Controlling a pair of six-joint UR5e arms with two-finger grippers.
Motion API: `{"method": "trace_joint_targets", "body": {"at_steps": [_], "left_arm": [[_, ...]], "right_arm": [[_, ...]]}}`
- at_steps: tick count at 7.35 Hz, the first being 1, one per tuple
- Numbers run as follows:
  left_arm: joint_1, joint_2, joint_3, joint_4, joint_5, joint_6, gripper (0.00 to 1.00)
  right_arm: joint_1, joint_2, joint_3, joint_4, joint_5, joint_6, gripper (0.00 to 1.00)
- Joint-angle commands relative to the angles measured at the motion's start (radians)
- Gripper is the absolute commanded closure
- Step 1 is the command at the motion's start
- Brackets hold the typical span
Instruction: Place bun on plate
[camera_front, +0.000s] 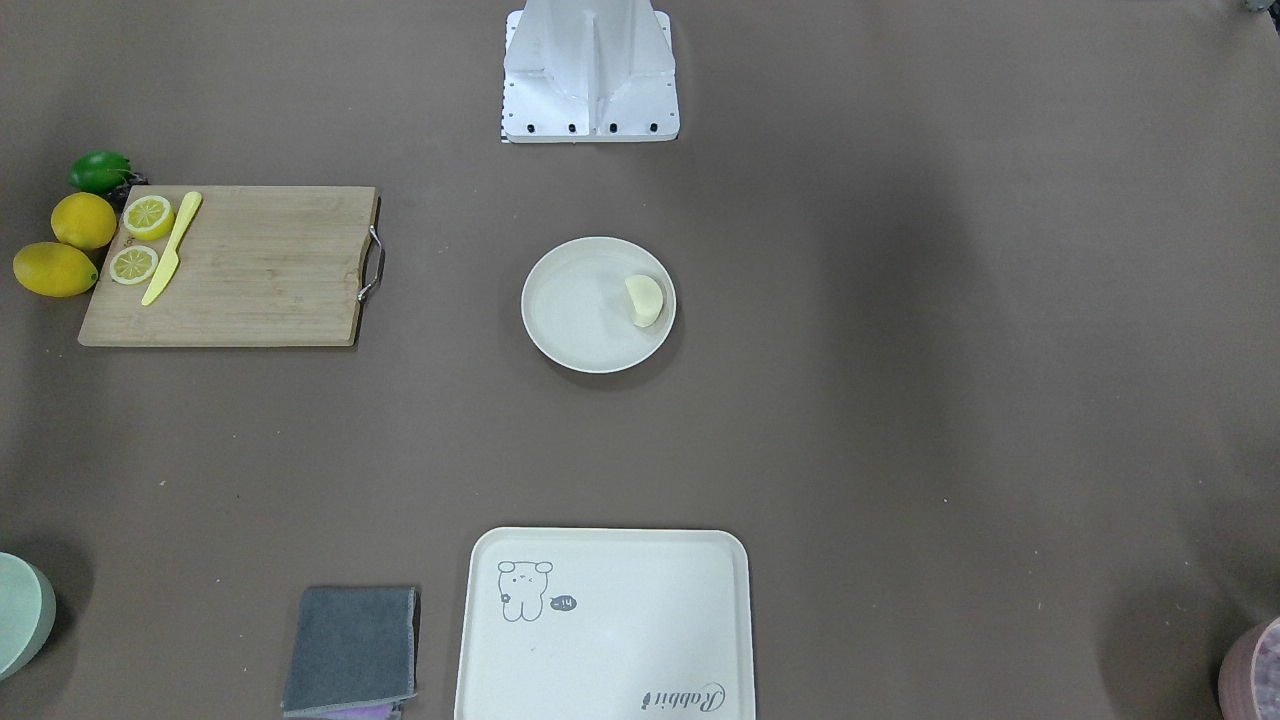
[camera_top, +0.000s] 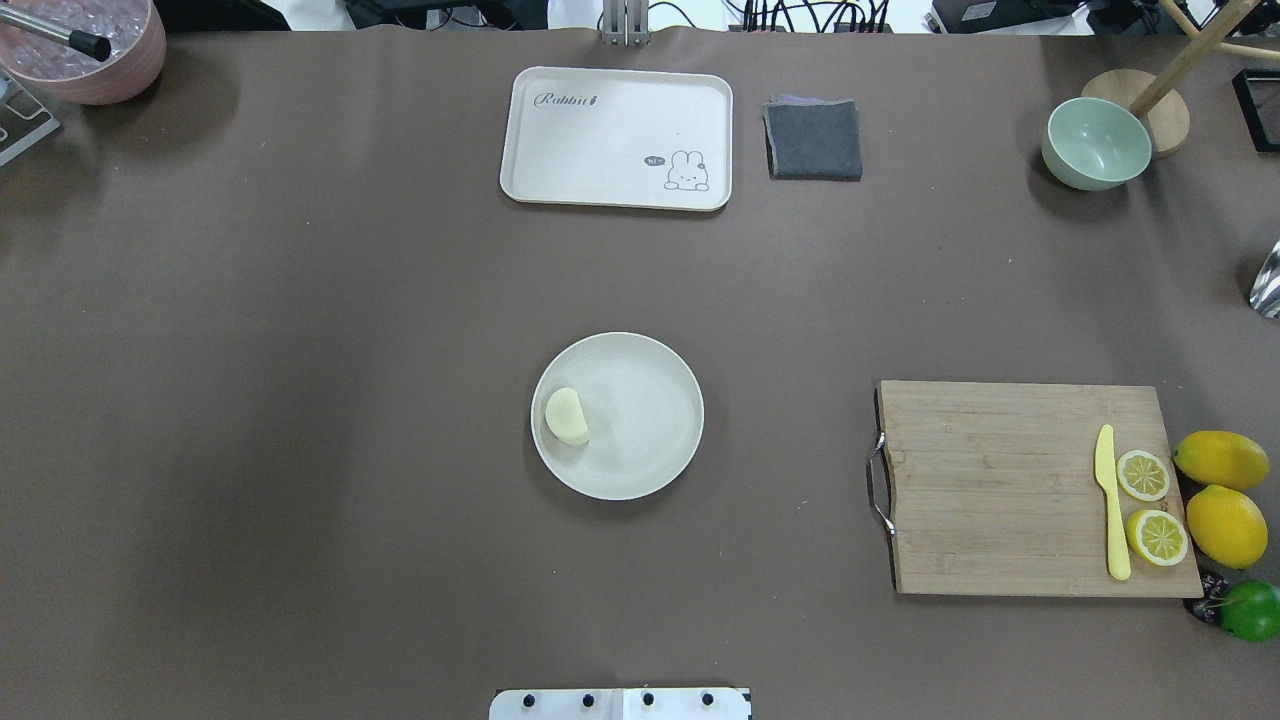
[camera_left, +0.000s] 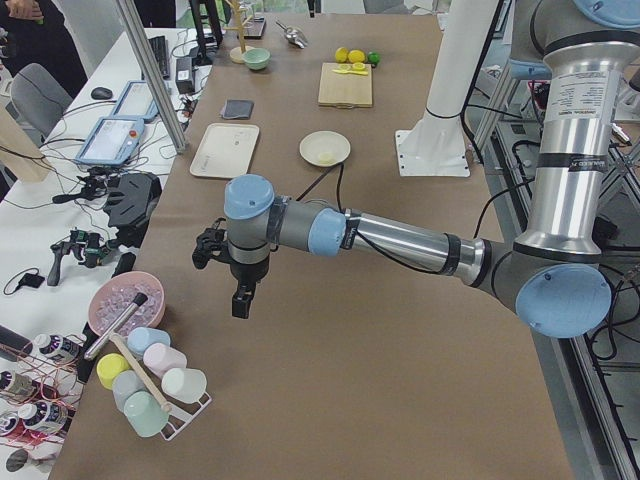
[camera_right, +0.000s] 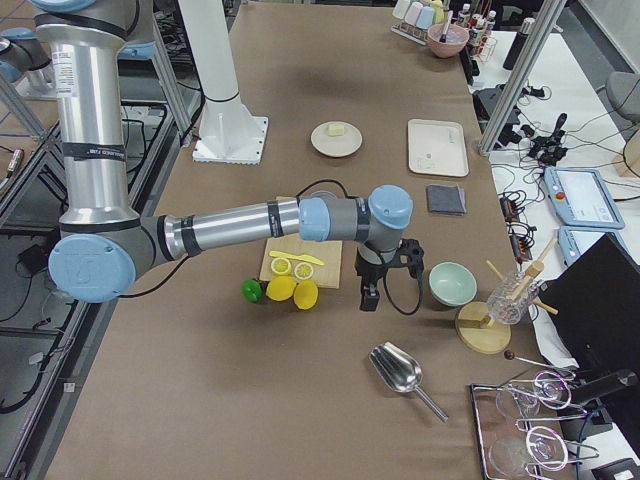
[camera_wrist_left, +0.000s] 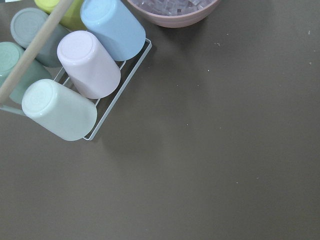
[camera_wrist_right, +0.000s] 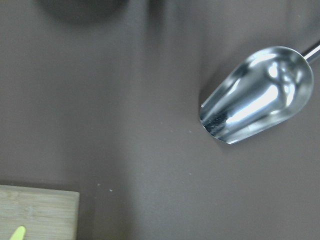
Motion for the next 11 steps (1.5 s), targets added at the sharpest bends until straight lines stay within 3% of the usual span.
{"method": "trace_joint_targets", "body": {"at_steps": [1,3,5,11], "left_arm": [[0.001,0.005,0.022,-0.002,0.0,0.0,0.02],[0.001,0.005,0.027,-0.005,0.001,-0.001,0.02],[0.004,0.004,0.051,-0.039,0.001,-0.001,0.02],[0.005,0.005,0.065,-0.056,0.001,-0.001,0.02]], "right_arm": [[0.052,-0.037,-0.122,0.122,0.002,-0.023,0.0],[0.086,-0.037,-0.147,0.164,0.007,-0.023,0.0],[0.112,-0.037,-0.136,0.16,0.086,-0.018,0.0],[0.115,-0.026,-0.122,0.166,0.087,0.012,0.0]]}}
